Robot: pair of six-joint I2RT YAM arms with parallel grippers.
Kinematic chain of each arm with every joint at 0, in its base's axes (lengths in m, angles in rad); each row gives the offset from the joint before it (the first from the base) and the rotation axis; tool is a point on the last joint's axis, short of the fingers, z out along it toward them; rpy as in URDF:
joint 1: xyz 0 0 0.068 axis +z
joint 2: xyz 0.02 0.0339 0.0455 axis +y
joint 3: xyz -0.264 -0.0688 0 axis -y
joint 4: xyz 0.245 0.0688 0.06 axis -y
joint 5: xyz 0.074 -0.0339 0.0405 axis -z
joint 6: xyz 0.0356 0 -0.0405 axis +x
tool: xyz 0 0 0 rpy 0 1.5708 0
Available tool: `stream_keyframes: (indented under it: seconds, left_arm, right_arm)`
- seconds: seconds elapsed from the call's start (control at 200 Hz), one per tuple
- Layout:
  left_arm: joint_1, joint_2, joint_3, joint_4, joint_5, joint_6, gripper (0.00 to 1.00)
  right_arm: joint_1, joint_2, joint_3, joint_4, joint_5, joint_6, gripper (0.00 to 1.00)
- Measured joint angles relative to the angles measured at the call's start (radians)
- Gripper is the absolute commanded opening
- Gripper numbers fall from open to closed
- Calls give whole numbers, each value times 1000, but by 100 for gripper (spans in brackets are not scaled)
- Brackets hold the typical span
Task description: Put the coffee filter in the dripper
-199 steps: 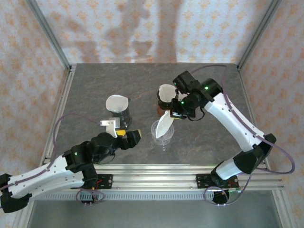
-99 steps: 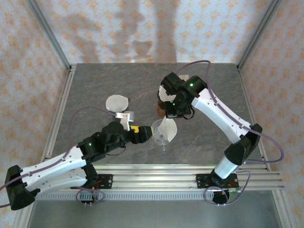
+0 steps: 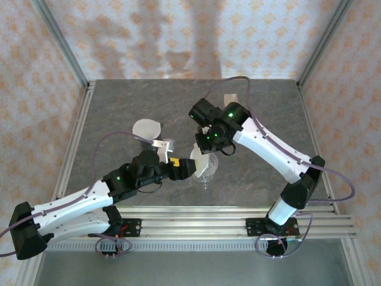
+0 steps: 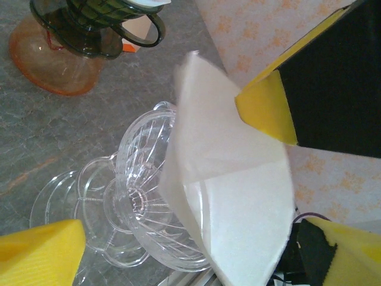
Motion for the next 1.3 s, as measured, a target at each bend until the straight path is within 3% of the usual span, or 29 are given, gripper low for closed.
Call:
stream_keyframes:
  seconds: [0.135,0.3,0.616,0.886,1.001,1.211,1.301]
  left_arm:
    - [0,0,0,-2,0,-1,82]
    - [0,0,0,-2,0,-4,83]
    - [0,-68,-6,-21,-45,-23,88]
    - [2,-79,-8,-57,-76,-26,88]
    - [2,-79,-10,-63,-80,-26,88]
    - [2,-78,-10,-64,-79,-25,88]
    - [2,-78,-10,-64,-80,-21,88]
  right_arm:
    - [10,-3,-10,33,26,9,30]
    - [10,-79,-127,130,61,32,38]
    - [69,-412,-397,401,166,176,38]
    - [198,-374,-452,472,276,278,38]
    - [213,-355,-457,472,303,297,36]
    - [215,-340,-462,469,307,309,19]
    - [215,-329,-465,465,307,304,17]
